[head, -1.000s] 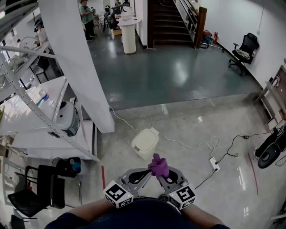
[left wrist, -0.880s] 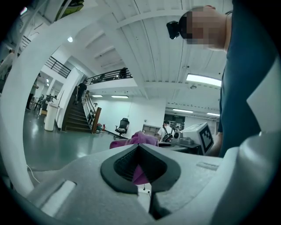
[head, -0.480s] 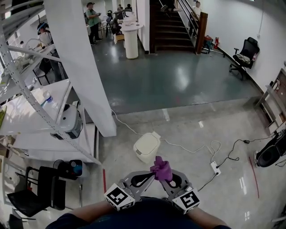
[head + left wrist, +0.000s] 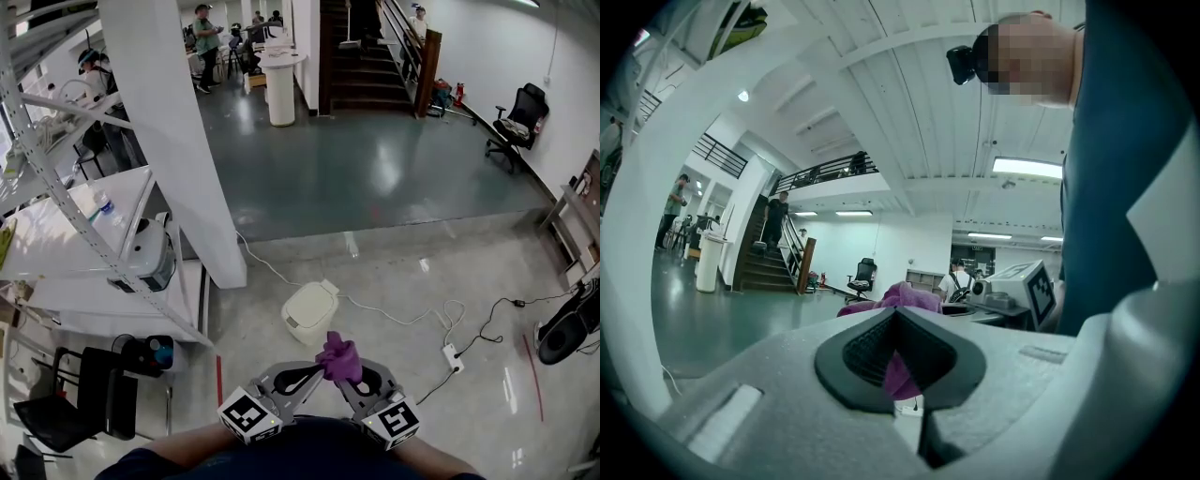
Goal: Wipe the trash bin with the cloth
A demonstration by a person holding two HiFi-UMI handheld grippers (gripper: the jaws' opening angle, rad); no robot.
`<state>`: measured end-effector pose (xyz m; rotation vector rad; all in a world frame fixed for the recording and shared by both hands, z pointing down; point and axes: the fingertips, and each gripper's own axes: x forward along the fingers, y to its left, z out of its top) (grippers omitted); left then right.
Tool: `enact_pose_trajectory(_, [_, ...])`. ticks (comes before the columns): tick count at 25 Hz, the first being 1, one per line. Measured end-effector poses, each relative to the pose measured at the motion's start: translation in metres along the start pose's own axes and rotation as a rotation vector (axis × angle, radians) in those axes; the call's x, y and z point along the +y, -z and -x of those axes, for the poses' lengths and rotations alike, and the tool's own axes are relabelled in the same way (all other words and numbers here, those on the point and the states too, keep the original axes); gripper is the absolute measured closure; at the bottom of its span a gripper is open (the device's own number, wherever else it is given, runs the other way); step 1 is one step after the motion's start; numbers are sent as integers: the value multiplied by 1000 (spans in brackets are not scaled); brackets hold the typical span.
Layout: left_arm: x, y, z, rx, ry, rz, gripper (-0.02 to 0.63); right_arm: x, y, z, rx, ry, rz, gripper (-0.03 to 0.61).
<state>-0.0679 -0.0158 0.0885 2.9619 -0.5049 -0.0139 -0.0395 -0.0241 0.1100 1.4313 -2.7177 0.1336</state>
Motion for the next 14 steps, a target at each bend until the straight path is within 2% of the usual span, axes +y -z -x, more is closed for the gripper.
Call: enact_pose_trajectory(14, [6, 3, -5, 13, -1, -7, 615, -11, 6, -3, 10, 9, -9, 500])
